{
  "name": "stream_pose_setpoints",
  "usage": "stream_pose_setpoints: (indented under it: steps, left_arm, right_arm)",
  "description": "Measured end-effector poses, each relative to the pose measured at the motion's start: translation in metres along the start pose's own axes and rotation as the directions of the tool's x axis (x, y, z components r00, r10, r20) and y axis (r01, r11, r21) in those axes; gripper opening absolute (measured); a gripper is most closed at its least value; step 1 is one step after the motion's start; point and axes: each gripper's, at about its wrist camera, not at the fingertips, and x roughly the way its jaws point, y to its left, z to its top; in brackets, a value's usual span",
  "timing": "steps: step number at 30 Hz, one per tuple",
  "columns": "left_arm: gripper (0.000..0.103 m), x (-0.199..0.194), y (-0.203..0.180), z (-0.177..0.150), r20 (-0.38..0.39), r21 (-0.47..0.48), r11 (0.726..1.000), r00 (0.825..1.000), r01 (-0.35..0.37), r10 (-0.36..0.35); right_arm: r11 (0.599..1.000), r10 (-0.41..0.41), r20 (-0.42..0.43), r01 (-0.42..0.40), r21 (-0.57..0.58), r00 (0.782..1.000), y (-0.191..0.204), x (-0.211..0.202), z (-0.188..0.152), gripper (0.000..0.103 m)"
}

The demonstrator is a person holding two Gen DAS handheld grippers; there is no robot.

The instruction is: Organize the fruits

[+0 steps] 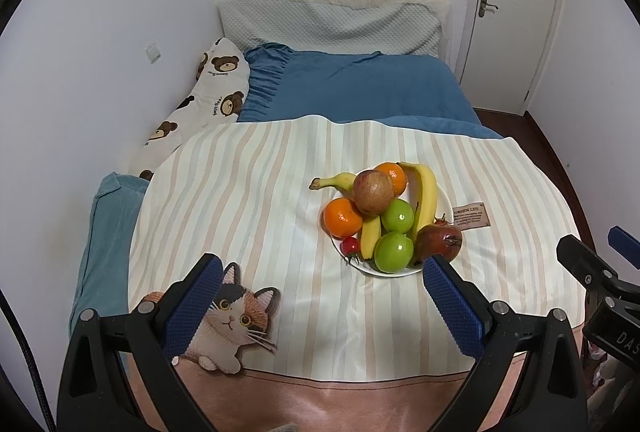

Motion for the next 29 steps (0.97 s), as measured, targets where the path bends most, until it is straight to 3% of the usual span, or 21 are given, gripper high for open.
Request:
stream_pose_setpoints:
  steps: [29]
  left_arm:
    - [0.103,-0.0019,0.0003,-0.0024,0.004,-0.01,1.0,1.0,0.003,-0.003]
  right_arm:
    - [1.0,-0.018,0.003,0.018,0.009,1.0,0.0059,-0.0038,-0.0034,0.103]
